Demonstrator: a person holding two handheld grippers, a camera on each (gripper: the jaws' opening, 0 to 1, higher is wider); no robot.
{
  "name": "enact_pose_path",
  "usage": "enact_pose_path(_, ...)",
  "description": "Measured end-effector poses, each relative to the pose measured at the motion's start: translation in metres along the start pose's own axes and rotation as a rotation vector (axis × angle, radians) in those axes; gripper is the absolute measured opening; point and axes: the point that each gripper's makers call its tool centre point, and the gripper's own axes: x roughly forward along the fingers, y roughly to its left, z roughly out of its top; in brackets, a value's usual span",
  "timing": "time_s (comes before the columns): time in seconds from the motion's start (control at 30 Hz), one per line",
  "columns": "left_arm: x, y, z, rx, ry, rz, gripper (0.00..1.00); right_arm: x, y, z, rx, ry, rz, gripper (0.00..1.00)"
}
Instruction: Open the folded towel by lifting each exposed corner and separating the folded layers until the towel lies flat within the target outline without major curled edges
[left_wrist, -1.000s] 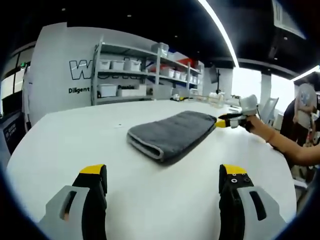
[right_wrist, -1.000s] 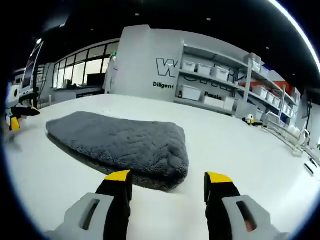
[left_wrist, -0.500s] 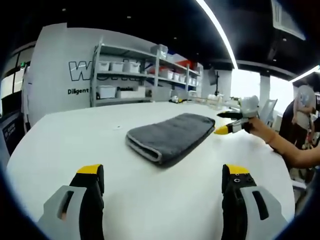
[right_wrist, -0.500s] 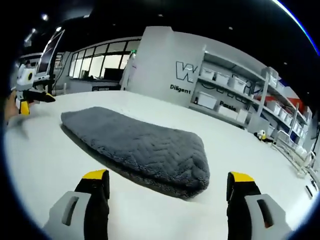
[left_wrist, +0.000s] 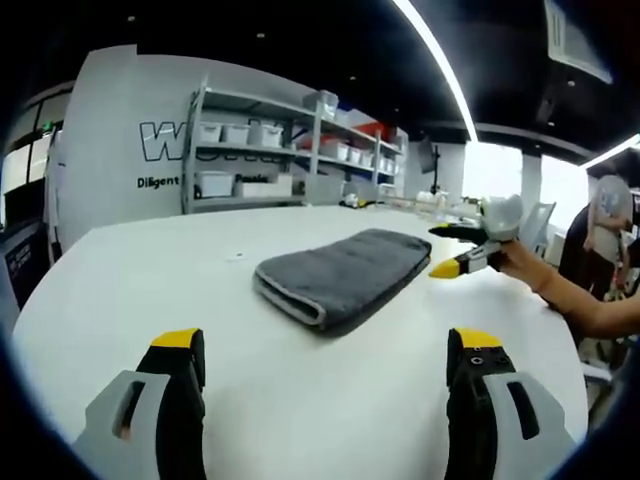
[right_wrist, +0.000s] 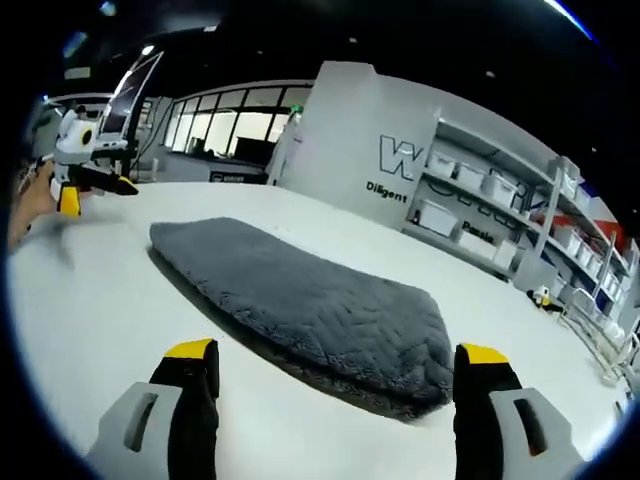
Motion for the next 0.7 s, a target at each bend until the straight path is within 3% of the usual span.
enact_pose_path(0.33,-0.002,-0.002,0.004,-0.002,-0.014,-0.015,0.99,0.012,0.035,0.024,-0.058,-0.017,0.065,0.96)
enact_pose_path(0.7,-0.003,-0.001,0.008,-0.004,-0.023,-0.016,0.99,0.026,0.094,0.052,-0.183,-0.043,0.181,0.78)
